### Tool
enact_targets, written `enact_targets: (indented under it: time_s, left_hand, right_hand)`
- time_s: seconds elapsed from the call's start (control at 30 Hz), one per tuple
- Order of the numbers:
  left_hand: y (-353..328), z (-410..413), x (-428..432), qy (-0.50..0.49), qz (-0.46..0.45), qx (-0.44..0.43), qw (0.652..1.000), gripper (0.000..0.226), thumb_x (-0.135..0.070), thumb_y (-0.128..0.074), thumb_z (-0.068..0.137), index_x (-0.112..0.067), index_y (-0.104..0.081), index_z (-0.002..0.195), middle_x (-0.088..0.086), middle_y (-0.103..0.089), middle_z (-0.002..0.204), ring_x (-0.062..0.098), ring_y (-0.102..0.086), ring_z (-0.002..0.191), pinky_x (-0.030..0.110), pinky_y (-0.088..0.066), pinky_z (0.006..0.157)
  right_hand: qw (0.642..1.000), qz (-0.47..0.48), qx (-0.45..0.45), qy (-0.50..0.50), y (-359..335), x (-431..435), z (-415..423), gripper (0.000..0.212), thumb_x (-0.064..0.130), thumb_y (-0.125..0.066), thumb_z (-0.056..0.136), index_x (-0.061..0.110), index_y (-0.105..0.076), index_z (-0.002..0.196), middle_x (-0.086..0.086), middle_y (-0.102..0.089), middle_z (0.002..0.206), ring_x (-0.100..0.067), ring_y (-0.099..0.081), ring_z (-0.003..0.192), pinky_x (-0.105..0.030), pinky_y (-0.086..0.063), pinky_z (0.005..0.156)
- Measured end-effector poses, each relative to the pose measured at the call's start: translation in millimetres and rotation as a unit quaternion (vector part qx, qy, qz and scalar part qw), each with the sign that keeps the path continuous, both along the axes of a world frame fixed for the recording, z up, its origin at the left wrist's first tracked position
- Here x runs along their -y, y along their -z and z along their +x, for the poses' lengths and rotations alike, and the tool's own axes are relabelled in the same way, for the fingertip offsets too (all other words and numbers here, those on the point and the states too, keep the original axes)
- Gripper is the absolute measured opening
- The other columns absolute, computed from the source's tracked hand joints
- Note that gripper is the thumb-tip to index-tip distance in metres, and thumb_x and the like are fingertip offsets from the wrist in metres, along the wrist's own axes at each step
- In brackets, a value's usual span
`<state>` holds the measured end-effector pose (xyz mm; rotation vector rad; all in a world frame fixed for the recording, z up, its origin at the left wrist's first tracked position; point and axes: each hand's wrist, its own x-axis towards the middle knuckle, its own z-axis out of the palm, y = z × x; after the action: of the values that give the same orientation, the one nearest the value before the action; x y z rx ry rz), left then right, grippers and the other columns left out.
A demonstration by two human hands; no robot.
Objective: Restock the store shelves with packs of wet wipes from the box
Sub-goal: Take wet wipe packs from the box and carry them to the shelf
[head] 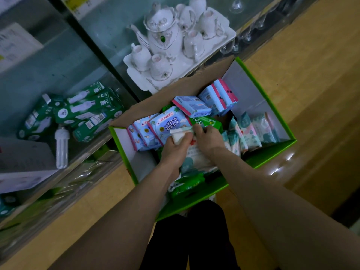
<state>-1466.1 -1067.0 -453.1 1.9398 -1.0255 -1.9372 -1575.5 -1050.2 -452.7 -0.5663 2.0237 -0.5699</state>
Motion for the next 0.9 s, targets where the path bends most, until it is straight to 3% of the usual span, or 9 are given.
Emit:
enact_targets:
  time_s: [0.1,0.2,0.37,0.43,0.53,0.63,0.7,0.77,0.9]
  left_hand:
    - [0.4,2.8,2.8,0.033,0.004,-0.005,0.999,0.063,-0.053,-0.073,0.068,-0.018,-0.056,0.117,0.008,-0.068,0.109,0.026,-0.07,0.091,0.048,-0.058,0.082]
    - [4.1,4.8,4.7,0.029,0.02,-0.015,0.999,0.057,-0.048,-0.072,0.075,-0.017,-0.056,0.119,0.01,-0.069,0.109,0.027,-0.071,0.09,0.049,-0.058,0.08]
    - [8.6,1.3,6.5,-0.044,0.049,-0.029,0.997,0.043,-0.036,-0.069,0.086,-0.012,-0.058,0.12,0.014,-0.07,0.107,0.03,-0.07,0.091,0.051,-0.058,0.08]
    - [8.1,-0.7,9.8,-0.059,0.056,-0.014,0.997,0.043,-0.034,-0.069,0.087,-0.011,-0.057,0.121,0.015,-0.068,0.109,0.032,-0.069,0.092,0.049,-0.058,0.081]
    - [2.1,-1.9,17.7,-0.056,0.111,-0.034,0.992,0.036,-0.029,-0.072,0.085,-0.008,-0.064,0.113,0.015,-0.071,0.103,0.031,-0.069,0.089,0.046,-0.057,0.081]
    - [-8.8,3.6,35.8,0.007,0.127,-0.045,0.991,0.021,-0.026,-0.071,0.085,-0.011,-0.066,0.099,0.011,-0.071,0.095,0.025,-0.067,0.079,0.037,-0.055,0.074]
    - [-15.5,10.1,52.6,0.1,0.101,0.002,0.99,0.027,-0.031,-0.072,0.083,-0.013,-0.065,0.102,0.007,-0.07,0.09,0.022,-0.066,0.079,0.034,-0.055,0.072]
    - [-23.9,12.7,65.0,0.225,0.092,0.06,0.968,0.038,-0.04,-0.073,0.081,-0.012,-0.065,0.106,0.008,-0.07,0.094,0.022,-0.066,0.086,0.034,-0.055,0.074]
    - [-36.9,6.6,67.0,0.356,0.125,0.08,0.923,0.038,-0.05,-0.064,0.084,-0.015,-0.06,0.097,0.007,-0.064,0.088,0.02,-0.059,0.078,0.028,-0.046,0.069]
  right_hand:
    - [0.998,0.006,0.008,0.061,5.7,-2.7,2.1,0.038,0.029,-0.037,0.1,-0.001,-0.061,0.097,-0.023,-0.059,0.107,-0.033,-0.056,0.1,-0.033,-0.036,0.078]
    - [0.994,-0.012,0.009,0.104,5.6,-3.4,0.8,0.035,0.027,-0.038,0.1,0.009,-0.054,0.074,-0.015,-0.055,0.086,-0.028,-0.052,0.083,-0.032,-0.037,0.072]
    - [0.997,0.064,0.024,-0.036,-10.6,0.6,-5.7,0.045,0.035,-0.027,0.104,0.004,-0.046,0.13,-0.021,-0.051,0.12,-0.033,-0.051,0.111,-0.035,-0.038,0.087]
    - [0.988,0.093,0.016,-0.12,-13.3,-2.2,-3.5,0.044,0.028,-0.021,0.105,0.006,-0.036,0.14,-0.029,-0.047,0.132,-0.038,-0.047,0.122,-0.038,-0.038,0.097]
    - [0.985,0.067,-0.005,-0.16,-15.3,-4.3,-4.2,0.038,0.018,-0.02,0.105,0.006,-0.031,0.14,-0.033,-0.05,0.126,-0.042,-0.05,0.118,-0.039,-0.041,0.094]
    - [0.975,0.039,-0.02,-0.219,-21.1,-1.6,-15.4,0.037,0.022,-0.022,0.105,0.009,-0.042,0.134,-0.029,-0.056,0.115,-0.038,-0.055,0.111,-0.037,-0.043,0.09]
    - [0.961,0.032,-0.021,-0.274,-24.0,-1.6,-21.2,0.036,0.03,-0.023,0.106,0.016,-0.056,0.109,-0.025,-0.058,0.105,-0.033,-0.058,0.101,-0.033,-0.043,0.084]
    - [0.962,0.02,-0.011,-0.273,-24.2,-2.4,-21.7,0.041,0.038,-0.027,0.104,0.018,-0.053,0.081,-0.016,-0.056,0.091,-0.026,-0.053,0.086,-0.027,-0.038,0.073]
    - [0.974,-0.004,-0.027,-0.224,-22.4,-0.1,-18.4,0.04,0.037,-0.029,0.103,0.009,-0.053,0.088,-0.012,-0.053,0.087,-0.022,-0.048,0.082,-0.026,-0.034,0.072]
